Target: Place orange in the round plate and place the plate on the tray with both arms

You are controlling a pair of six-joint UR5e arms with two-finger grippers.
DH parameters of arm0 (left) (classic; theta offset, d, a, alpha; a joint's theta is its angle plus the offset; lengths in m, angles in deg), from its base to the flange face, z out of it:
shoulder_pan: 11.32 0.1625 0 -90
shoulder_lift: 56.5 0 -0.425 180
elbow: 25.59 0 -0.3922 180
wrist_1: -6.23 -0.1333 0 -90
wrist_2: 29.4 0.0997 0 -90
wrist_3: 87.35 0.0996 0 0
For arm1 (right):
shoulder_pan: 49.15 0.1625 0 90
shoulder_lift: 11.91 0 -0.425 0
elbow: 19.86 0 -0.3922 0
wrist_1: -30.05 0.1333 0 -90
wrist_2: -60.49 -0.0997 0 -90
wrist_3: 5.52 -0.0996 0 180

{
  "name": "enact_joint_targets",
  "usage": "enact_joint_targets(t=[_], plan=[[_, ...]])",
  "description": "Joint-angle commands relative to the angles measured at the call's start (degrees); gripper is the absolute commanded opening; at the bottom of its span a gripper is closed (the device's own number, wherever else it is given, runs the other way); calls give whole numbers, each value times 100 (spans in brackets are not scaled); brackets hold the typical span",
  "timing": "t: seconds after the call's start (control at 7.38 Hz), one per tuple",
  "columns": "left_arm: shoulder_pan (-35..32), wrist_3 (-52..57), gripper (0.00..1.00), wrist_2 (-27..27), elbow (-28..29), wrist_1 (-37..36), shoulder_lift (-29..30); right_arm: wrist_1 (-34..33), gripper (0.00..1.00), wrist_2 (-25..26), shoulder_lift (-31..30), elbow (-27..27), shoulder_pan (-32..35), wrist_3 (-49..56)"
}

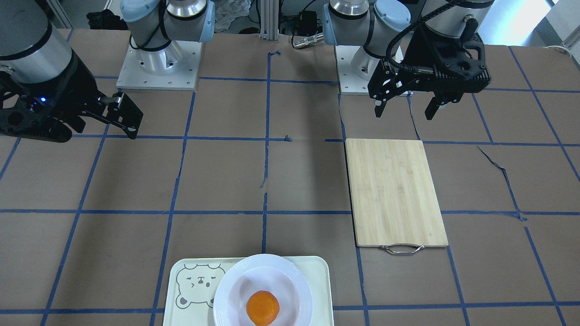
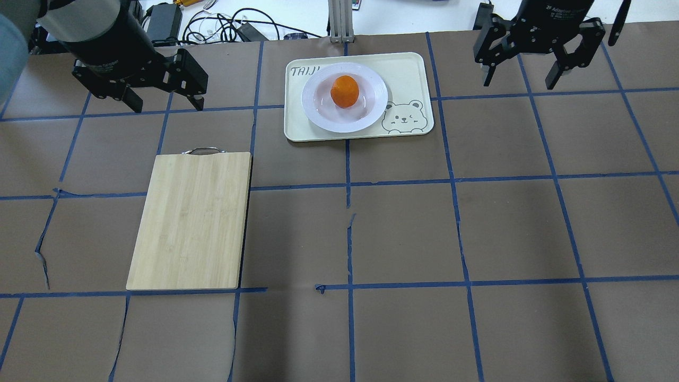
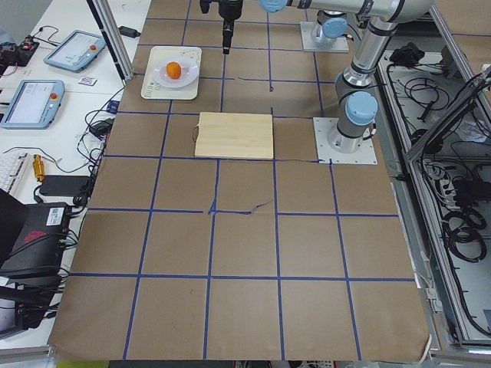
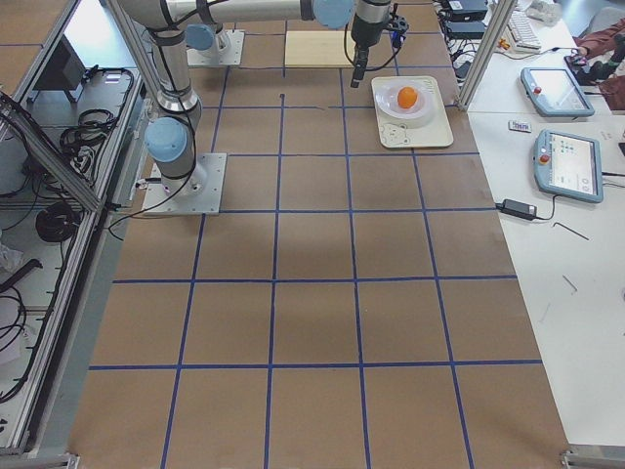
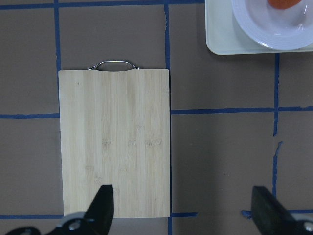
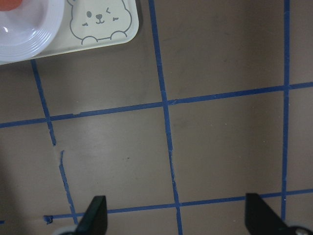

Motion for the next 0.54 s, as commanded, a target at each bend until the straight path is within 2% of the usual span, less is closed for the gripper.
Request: enact_joint_targets(t=[0.0, 0.41], plan=[[-5, 0, 100, 9, 0, -9, 1, 11, 100, 17, -51, 5, 2, 0], [-5, 0, 100, 9, 0, -9, 1, -42, 100, -53, -51, 14, 2, 9]])
